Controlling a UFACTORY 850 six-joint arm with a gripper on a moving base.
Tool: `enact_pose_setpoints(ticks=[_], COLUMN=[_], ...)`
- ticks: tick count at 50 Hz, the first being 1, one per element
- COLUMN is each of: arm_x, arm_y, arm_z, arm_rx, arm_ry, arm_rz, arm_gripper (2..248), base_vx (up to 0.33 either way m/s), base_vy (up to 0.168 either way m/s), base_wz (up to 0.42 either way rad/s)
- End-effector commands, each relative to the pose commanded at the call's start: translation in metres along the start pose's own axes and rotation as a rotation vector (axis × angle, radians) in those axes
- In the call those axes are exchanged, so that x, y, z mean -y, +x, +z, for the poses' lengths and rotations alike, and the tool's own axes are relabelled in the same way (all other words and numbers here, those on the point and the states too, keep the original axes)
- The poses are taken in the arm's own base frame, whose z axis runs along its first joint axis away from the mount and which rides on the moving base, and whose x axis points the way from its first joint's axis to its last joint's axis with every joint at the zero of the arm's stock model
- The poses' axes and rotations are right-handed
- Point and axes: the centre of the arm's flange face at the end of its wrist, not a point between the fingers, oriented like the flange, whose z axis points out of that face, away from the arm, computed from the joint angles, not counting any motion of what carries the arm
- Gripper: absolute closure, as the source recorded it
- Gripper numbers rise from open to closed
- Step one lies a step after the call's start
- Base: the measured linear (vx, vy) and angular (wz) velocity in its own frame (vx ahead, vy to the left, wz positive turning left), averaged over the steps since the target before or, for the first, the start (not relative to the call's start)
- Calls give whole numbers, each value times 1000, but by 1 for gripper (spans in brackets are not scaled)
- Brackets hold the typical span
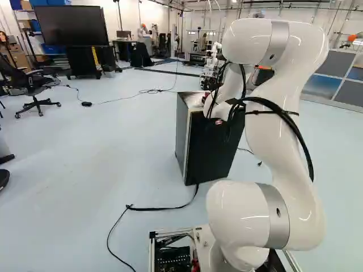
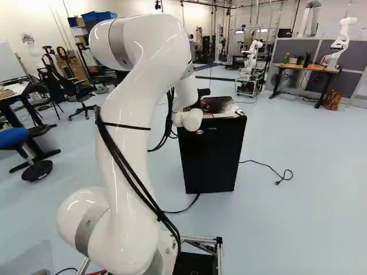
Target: Grab a drink from the fridge
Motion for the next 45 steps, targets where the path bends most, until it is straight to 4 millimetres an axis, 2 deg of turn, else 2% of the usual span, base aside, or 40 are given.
enact_pose_setpoints(ticks=[45], arm_x=[-4], arm_y=[48], arm_z=[-10], arm_rx=[-76], arm_ry=[-10], arm_rz=[-15], arm_gripper=[152], base_vx=[0], base_vy=[0], base_wz=[0])
